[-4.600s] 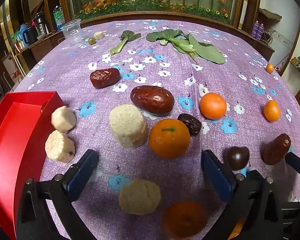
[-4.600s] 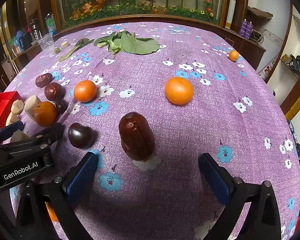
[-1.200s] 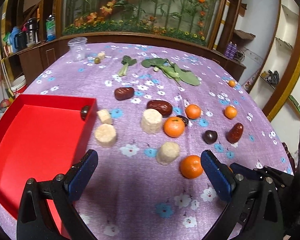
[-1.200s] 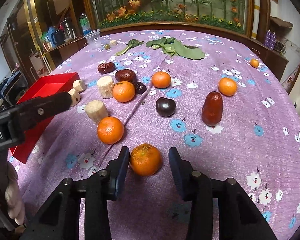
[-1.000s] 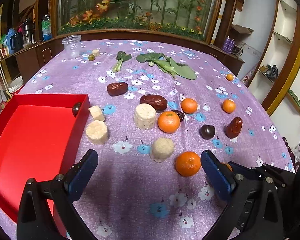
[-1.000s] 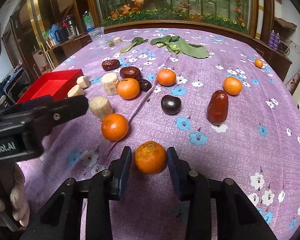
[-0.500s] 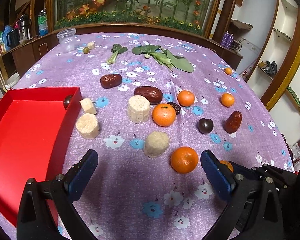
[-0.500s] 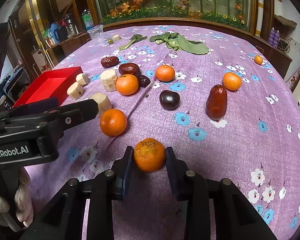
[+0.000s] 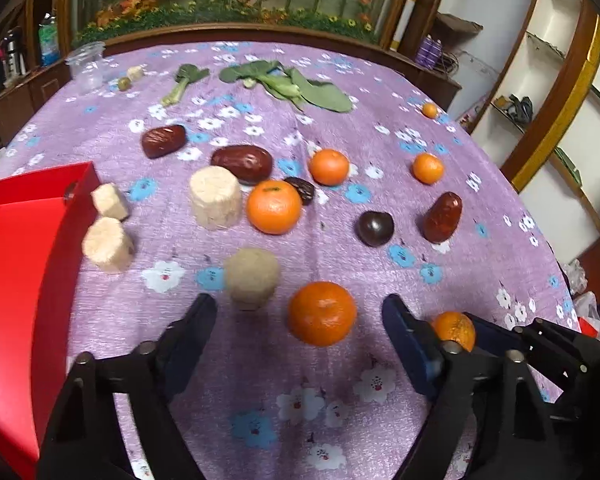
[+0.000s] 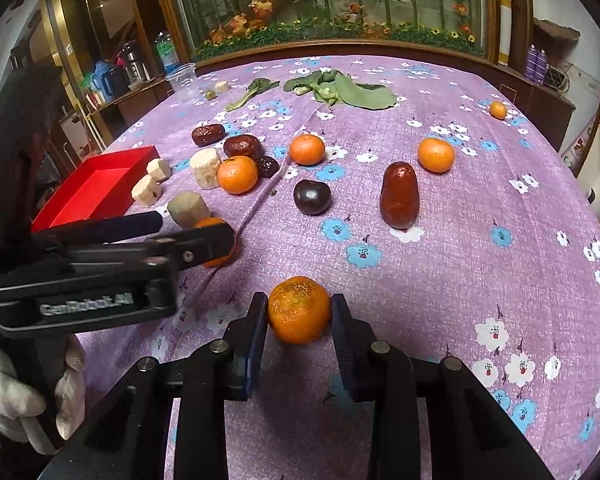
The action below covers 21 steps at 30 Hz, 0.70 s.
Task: Organize fruits
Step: 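Carry both oranges over the red tray and open both grippers to drop them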
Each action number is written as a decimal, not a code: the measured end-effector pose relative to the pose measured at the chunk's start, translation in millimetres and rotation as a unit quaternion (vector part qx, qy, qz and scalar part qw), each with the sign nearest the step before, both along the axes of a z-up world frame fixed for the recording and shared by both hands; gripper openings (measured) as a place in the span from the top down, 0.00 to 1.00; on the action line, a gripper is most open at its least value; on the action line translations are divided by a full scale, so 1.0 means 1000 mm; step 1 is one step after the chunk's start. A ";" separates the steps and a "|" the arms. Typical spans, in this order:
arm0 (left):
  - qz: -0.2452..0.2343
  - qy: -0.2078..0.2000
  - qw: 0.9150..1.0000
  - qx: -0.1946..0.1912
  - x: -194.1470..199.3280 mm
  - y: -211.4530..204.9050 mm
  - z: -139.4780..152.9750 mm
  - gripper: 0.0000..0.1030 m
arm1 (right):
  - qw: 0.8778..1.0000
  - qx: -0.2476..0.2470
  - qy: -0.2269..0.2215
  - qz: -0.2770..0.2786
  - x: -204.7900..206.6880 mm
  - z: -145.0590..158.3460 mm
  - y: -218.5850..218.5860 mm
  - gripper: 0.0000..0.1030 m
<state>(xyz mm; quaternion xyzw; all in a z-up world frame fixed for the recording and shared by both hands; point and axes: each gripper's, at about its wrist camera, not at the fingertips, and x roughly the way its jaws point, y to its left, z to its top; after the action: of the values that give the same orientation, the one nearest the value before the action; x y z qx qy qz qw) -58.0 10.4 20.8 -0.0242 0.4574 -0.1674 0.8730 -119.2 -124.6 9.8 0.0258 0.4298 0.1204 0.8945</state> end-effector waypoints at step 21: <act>0.066 -0.035 0.996 -0.038 -0.017 0.075 0.042 0.68 | 0.999 -0.009 -0.033 0.041 -0.006 0.039 0.040 0.67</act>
<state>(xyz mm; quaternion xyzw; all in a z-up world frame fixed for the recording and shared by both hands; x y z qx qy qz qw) -75.0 85.4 62.5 -0.0819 0.4170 -0.1279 0.8961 -124.7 -84.5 49.3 -0.0039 0.4017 0.1536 0.9028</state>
